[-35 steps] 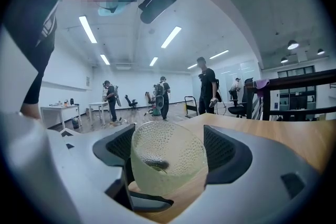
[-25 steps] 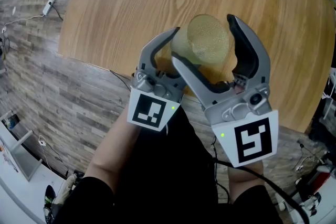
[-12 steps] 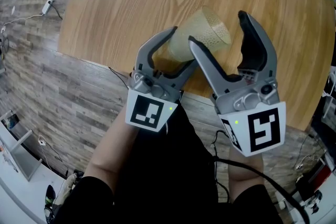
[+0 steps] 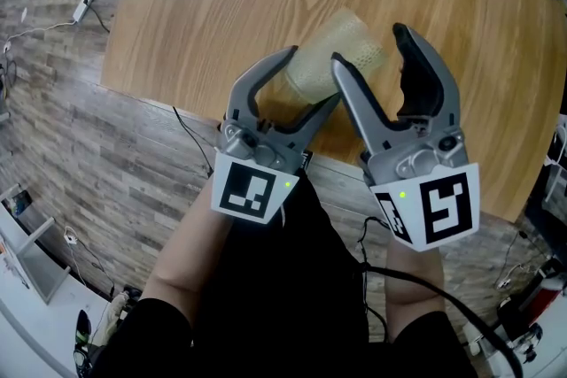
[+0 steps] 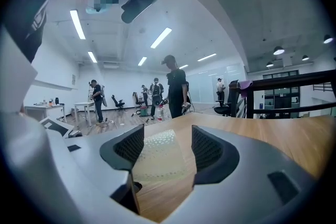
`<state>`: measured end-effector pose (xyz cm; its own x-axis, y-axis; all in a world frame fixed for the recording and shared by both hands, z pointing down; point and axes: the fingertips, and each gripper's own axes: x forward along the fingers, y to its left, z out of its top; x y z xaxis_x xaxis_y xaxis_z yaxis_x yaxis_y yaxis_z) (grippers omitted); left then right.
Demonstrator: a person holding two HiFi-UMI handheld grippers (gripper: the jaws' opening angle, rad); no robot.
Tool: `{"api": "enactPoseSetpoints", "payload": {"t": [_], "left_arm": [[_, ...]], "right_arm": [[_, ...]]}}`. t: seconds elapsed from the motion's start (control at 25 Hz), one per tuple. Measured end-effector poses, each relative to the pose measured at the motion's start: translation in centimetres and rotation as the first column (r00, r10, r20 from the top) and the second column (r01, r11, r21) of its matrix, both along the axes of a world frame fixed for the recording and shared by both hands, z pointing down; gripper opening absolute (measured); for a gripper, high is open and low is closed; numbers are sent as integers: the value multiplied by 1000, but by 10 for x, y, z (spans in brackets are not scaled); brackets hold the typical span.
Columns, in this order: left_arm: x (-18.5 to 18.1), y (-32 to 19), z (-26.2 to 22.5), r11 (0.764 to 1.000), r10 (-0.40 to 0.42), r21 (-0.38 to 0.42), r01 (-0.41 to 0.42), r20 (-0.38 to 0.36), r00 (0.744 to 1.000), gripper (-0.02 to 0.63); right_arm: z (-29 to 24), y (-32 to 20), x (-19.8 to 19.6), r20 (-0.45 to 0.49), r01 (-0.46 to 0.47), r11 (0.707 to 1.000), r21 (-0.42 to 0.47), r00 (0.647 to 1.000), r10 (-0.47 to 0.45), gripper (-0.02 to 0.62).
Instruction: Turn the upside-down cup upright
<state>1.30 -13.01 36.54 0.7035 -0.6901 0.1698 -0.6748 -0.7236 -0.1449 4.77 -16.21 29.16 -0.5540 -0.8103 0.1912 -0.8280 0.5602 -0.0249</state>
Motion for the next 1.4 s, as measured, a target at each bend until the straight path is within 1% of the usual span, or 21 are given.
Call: {"api": "enactPoseSetpoints", "payload": {"t": [0.04,0.2,0.36,0.48,0.56,0.6,0.64,0.68,0.72,0.76,0.8,0.88,0.92,0.96,1.0,1.04,1.12,1.28,1.4], "left_arm": [[-1,-1,-1,1000,-1,3,1,-2,1000,290],[-5,-2,-3,1000,-10,5,10,-2,1000,285],[-8,-2,2,1000,-10,-8,10,8,1000,284],[-13,0,4,1000,-11,-12,12,14,1000,284],[-15,1,4,1000,-8,-11,8,20,1000,284],[-16,1,3,1000,-3,-10,3,24,1000,284],[-17,1,2,1000,4,-10,-4,29,1000,284],[-17,2,1,1000,12,-11,-11,33,999,284],[-18,2,-1,1000,21,-14,-20,37,999,284],[-18,3,-2,999,32,-18,-31,42,999,284],[-19,4,-3,999,45,-23,-44,48,998,284],[-20,5,-5,997,73,-42,-71,57,996,284],[-20,6,-5,995,85,-53,-82,63,994,284],[-20,6,-5,994,95,-62,-90,70,993,284],[-19,6,-6,993,104,-70,-99,76,992,284],[-19,6,-7,991,112,-76,-106,79,991,284],[-17,7,-9,989,125,-87,-118,82,989,284],[-14,13,-10,984,151,-104,-144,69,986,284],[-9,19,-11,980,174,-111,-167,59,983,284]], "right_arm": [[-1,0,-1,12,2,1000,-1,1000,-2,282],[-4,1,-1,78,45,999,-28,996,-43,276],[0,2,0,71,87,995,-42,994,-84,276],[12,1,2,-6,78,996,-47,997,-79,276],[20,1,4,-100,85,996,-28,991,-88,276],[24,4,3,-160,117,993,-17,980,-118,276],[30,9,1,-231,169,986,-10,959,-167,277],[38,15,-2,-314,230,973,-13,923,-222,278],[48,21,-2,-406,285,958,-34,872,-274,278],[62,28,-1,-500,327,942,-72,806,-318,278],[74,32,1,-582,358,927,-111,733,-353,278],[88,37,1,-703,411,899,-153,593,-392,279],[91,37,-1,-747,435,886,-161,533,-397,279],[93,37,-3,-781,456,874,-166,480,-399,279],[93,37,-6,-807,475,864,-169,437,-397,282],[93,36,-9,-826,491,855,-168,403,-394,292],[91,34,-17,-852,518,841,-156,360,-380,312],[94,37,-30,-877,561,814,-153,303,-374,328],[98,39,-37,-889,580,802,-146,279,-364,328]]}}
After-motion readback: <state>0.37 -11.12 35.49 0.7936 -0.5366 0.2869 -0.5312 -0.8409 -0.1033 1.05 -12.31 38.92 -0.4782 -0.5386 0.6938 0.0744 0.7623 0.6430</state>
